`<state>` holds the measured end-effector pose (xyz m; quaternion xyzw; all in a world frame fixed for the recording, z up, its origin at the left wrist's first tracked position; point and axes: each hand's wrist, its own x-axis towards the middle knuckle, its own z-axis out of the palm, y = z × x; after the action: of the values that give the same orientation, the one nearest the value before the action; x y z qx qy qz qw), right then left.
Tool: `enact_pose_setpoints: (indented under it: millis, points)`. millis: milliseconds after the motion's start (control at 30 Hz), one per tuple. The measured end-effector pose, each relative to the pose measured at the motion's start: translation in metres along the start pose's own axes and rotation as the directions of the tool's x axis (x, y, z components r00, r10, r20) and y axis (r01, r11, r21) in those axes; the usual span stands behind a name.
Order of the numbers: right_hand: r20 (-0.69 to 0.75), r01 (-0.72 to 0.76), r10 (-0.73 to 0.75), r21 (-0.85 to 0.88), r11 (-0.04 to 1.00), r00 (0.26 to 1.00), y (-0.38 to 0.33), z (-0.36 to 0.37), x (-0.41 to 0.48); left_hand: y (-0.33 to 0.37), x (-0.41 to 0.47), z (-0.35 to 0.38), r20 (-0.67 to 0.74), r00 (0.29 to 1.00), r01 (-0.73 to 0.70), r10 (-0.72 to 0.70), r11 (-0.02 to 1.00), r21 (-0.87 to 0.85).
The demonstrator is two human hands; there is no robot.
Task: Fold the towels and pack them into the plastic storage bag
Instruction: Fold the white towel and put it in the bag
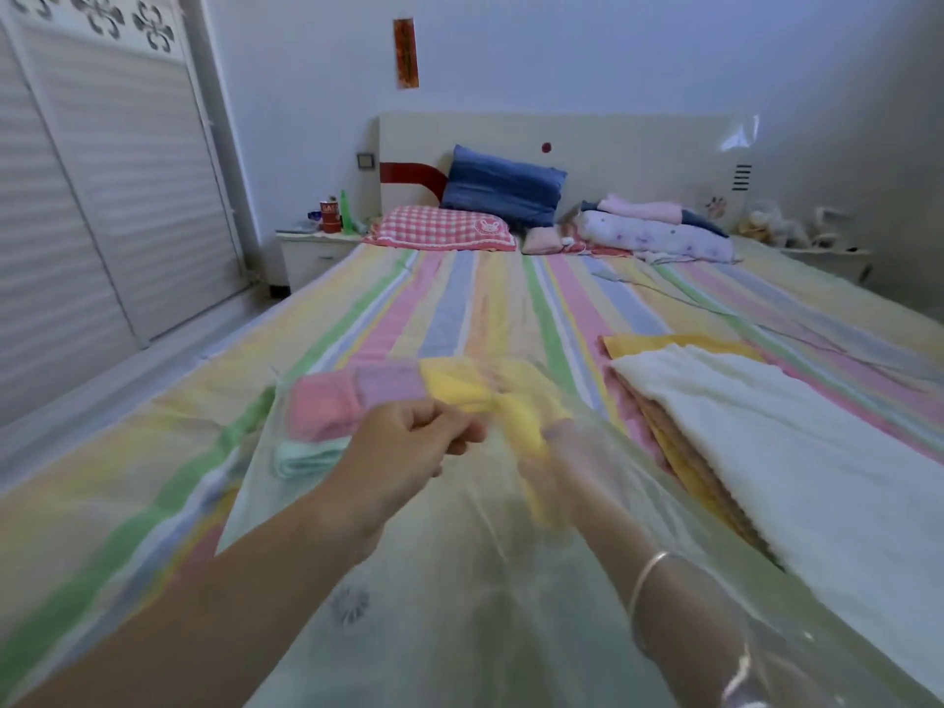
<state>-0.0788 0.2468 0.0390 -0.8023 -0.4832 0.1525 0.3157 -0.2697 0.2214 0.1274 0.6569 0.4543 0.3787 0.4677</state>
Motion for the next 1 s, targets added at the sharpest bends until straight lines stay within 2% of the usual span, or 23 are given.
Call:
enact_pose_setpoints:
  millis: [67, 133, 200, 300, 367, 467, 533, 600, 667, 800, 933, 1000]
  points:
    - [-0.041, 0.015, -0.017, -0.04, 0.999, 0.999, 0.003, 0.009, 0.029, -0.029, 0.046, -0.011, -0.165, 0.984, -0.048, 0.069, 0.99, 0.132]
    - [-0.076, 0.038, -0.042, -0.053, 0.998, 0.996, 0.002, 0.021, 0.06, -0.058, 0.091, -0.016, -0.237, 0.958, -0.075, 0.16, 0.94, 0.332]
    - [-0.074, 0.035, -0.042, -0.093, 0.995, 0.996, -0.004, 0.037, 0.092, -0.081, 0.129, -0.016, -0.217, 0.944, -0.114, 0.248, 0.863, 0.492]
    - [-0.123, 0.006, -0.026, -0.158, 0.987, 0.992, -0.013, 0.06, 0.134, -0.105, 0.185, -0.012, -0.072, 0.946, -0.194, 0.317, 0.729, 0.657]
    - [-0.229, 0.008, -0.045, -0.16, 0.987, 0.972, -0.018, 0.075, 0.157, -0.117, 0.218, -0.013, 0.003, 0.969, -0.158, 0.249, 0.608, 0.778]
    - [-0.344, -0.069, -0.013, -0.225, 0.972, 0.939, -0.031, 0.088, 0.188, -0.136, 0.256, -0.017, 0.017, 0.995, -0.059, 0.1, 0.442, 0.895]
    - [-0.371, -0.062, -0.038, -0.256, 0.965, 0.928, -0.03, 0.094, 0.206, -0.152, 0.27, -0.016, 0.047, 0.999, -0.04, -0.008, 0.374, 0.926]
    - [-0.323, -0.005, -0.102, -0.315, 0.949, 0.941, -0.029, 0.101, 0.216, -0.17, 0.272, -0.013, 0.069, 0.995, -0.041, -0.065, 0.367, 0.929]
    - [-0.286, 0.017, -0.148, -0.416, 0.909, 0.947, -0.03, 0.106, 0.221, -0.183, 0.268, -0.01, 0.078, 0.996, -0.055, -0.048, 0.361, 0.931]
    - [-0.327, -0.116, -0.08, -0.539, 0.834, 0.942, -0.04, 0.112, 0.239, -0.188, 0.264, -0.011, 0.061, 0.998, -0.054, -0.006, 0.383, 0.922]
    - [-0.27, -0.108, -0.038, -0.504, 0.857, 0.962, -0.04, 0.119, 0.249, -0.191, 0.264, -0.009, 0.063, 0.998, -0.063, 0.01, 0.372, 0.926]
    - [-0.29, -0.133, -0.003, -0.449, 0.884, 0.957, -0.038, 0.119, 0.25, -0.194, 0.264, -0.009, 0.061, 0.998, -0.063, 0.017, 0.358, 0.931]
